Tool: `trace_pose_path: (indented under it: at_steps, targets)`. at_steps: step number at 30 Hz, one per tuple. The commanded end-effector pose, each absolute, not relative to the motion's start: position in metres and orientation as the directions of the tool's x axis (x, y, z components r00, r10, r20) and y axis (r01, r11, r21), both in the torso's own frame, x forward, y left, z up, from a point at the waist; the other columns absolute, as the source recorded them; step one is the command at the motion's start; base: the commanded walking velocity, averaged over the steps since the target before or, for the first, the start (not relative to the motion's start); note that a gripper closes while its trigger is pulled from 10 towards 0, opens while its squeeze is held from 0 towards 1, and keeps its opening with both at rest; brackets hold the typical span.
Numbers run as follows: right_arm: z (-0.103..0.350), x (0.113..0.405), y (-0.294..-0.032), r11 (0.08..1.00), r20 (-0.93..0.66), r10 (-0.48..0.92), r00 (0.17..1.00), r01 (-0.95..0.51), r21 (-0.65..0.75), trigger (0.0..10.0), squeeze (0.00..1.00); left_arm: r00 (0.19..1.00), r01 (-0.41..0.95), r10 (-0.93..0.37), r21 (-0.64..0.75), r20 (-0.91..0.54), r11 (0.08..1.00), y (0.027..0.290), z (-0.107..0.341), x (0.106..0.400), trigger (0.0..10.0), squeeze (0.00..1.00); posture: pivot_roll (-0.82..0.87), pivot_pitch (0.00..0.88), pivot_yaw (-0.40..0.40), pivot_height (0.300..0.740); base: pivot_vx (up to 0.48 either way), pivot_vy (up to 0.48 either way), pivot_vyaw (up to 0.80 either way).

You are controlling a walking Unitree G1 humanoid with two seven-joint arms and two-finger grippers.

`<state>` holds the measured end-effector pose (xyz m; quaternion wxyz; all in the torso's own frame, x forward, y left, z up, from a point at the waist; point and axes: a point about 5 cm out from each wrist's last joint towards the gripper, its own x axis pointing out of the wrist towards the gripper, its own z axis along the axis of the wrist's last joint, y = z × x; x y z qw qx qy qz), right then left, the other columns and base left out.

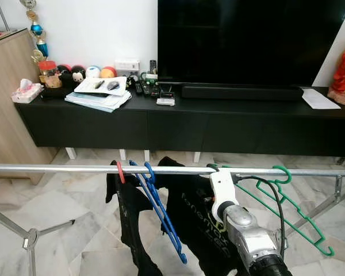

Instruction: Hang hanger

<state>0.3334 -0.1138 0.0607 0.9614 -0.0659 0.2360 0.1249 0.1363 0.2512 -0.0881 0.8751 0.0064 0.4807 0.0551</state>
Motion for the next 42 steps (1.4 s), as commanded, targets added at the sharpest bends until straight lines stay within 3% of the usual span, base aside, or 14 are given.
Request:
trace_pose_path:
  at_steps: [1, 8, 14, 18, 22, 29, 33, 38, 42]
  targets:
    - [0.063, 0.339, -0.116, 0.97, -0.457, 0.171, 0.873, -0.23, -0.076, 10.0, 0.0, 0.526, -0.111, 0.113, 0.064, -0.843, 0.992, 0.258, -0.087, 0.132, 10.0, 0.0, -0.08, 0.0, 0.017, 0.74, 0.0, 0.0, 0.0]
    - [0.067, 0.345, -0.124, 0.987, -0.418, 0.094, 0.903, -0.139, -0.078, 10.0, 0.0, 0.52, -0.114, 0.115, 0.064, -0.846, 0.991, 0.26, -0.088, 0.129, 10.0, 0.0, -0.07, 0.0, 0.016, 0.74, 0.0, 0.0, 0.0]
    - [0.071, 0.345, -0.128, 0.995, -0.386, 0.054, 0.921, -0.08, -0.052, 10.0, 0.0, 0.514, -0.09, 0.091, 0.053, -0.853, 0.995, 0.243, -0.093, 0.13, 10.0, 0.0, -0.08, 0.0, 0.017, 0.74, 0.0, 0.0, 0.0]
    - [0.066, 0.341, -0.124, 0.994, -0.42, 0.089, 0.903, -0.107, -0.017, 10.0, 0.0, 0.514, -0.075, 0.075, 0.042, -0.854, 0.996, 0.231, -0.095, 0.133, 10.0, 0.0, -0.08, 0.0, 0.017, 0.74, 0.0, 0.0, 0.0]
    - [0.046, 0.33, -0.109, 0.972, -0.547, 0.186, 0.816, -0.234, -0.02, 10.0, 0.0, 0.517, -0.057, 0.055, 0.029, -0.854, 0.998, 0.218, -0.097, 0.138, 10.0, 0.0, -0.09, 0.0, 0.019, 0.74, 0.0, 0.0, 0.0]
    - [0.049, 0.33, -0.099, 0.968, -0.54, 0.209, 0.815, -0.25, -0.003, 10.0, 0.0, 0.526, -0.04, 0.039, 0.021, -0.849, 0.999, 0.204, -0.097, 0.143, 10.0, 0.0, -0.08, 0.0, 0.015, 0.74, 0.0, 0.0, 0.0]
    - [0.047, 0.33, -0.099, 0.971, -0.557, 0.206, 0.804, -0.24, 0.012, 10.0, 0.0, 0.522, -0.021, 0.017, 0.007, -0.853, 1.0, 0.182, -0.102, 0.138, 10.0, 0.0, -0.08, 0.0, 0.015, 0.74, 0.0, 0.0, 0.0]
    - [0.056, 0.333, -0.087, 0.953, -0.489, 0.278, 0.827, -0.171, 0.252, 10.0, 0.0, 0.517, 0.002, -0.017, -0.018, -0.856, 1.0, 0.142, -0.105, 0.136, 10.0, 0.0, -0.07, 0.0, 0.013, 0.74, 0.0, 0.0, 0.0]
    - [0.053, 0.333, -0.087, 0.959, -0.501, 0.263, 0.825, -0.167, 0.228, 10.0, 0.0, 0.525, 0.027, -0.046, -0.037, -0.85, 0.999, 0.111, -0.101, 0.143, 10.0, 0.0, -0.08, 0.0, 0.017, 0.74, 0.0, 0.0, 0.0]
